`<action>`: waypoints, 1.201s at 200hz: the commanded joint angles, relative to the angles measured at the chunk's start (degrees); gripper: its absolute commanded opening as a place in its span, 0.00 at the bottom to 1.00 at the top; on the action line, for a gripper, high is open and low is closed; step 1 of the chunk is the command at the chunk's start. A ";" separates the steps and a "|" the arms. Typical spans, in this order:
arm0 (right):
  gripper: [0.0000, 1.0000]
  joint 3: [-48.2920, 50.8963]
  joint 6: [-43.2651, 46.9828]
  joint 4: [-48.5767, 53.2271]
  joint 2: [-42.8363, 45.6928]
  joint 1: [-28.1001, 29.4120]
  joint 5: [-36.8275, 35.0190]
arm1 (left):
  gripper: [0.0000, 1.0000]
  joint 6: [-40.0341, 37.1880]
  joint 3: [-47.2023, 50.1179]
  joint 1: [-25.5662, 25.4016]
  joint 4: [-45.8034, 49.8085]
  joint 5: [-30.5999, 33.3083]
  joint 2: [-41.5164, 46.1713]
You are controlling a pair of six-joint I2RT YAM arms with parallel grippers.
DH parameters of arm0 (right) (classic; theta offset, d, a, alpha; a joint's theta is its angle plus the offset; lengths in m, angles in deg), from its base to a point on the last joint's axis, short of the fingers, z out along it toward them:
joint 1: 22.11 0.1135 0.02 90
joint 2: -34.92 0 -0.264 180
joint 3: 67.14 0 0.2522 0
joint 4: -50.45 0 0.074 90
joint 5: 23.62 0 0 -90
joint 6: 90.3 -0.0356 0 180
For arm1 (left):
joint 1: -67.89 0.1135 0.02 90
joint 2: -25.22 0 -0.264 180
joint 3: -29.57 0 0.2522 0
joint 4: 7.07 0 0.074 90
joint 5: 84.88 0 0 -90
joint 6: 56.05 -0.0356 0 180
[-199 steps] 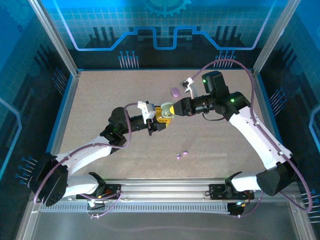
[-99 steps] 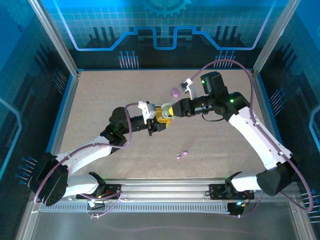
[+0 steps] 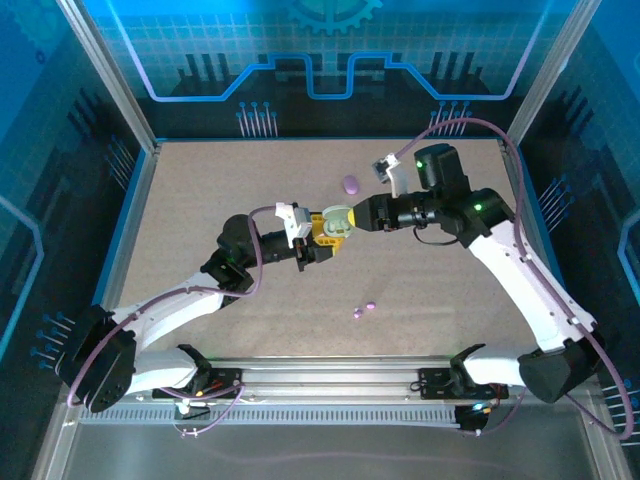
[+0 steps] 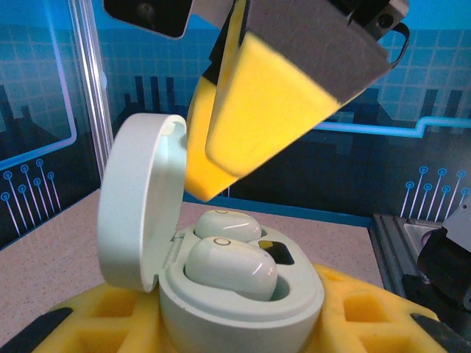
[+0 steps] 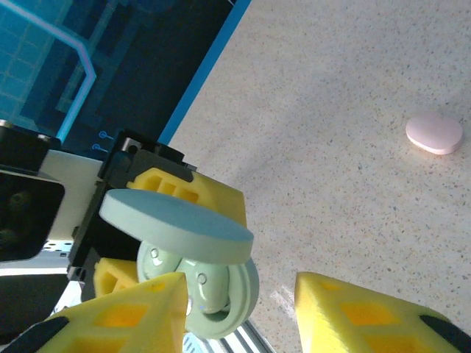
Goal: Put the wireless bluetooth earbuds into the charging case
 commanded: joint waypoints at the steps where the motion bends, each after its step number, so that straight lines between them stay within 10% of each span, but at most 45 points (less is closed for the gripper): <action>1: 0.46 2.07 -1.83 -4.43 3.77 -0.97 -0.86 | 0.37 -1.05 -2.05 -0.39 -2.34 -1.46 1.04; 127: 0.50 -7.43 -7.70 -0.90 -9.22 -0.05 -0.80 | 0.37 -0.91 -2.41 -1.02 -2.52 -1.70 0.73; 240: 0.54 7.34 -9.41 -9.41 0.73 -3.39 11.20 | 0.37 -0.79 -2.17 -1.01 -2.88 -0.45 0.48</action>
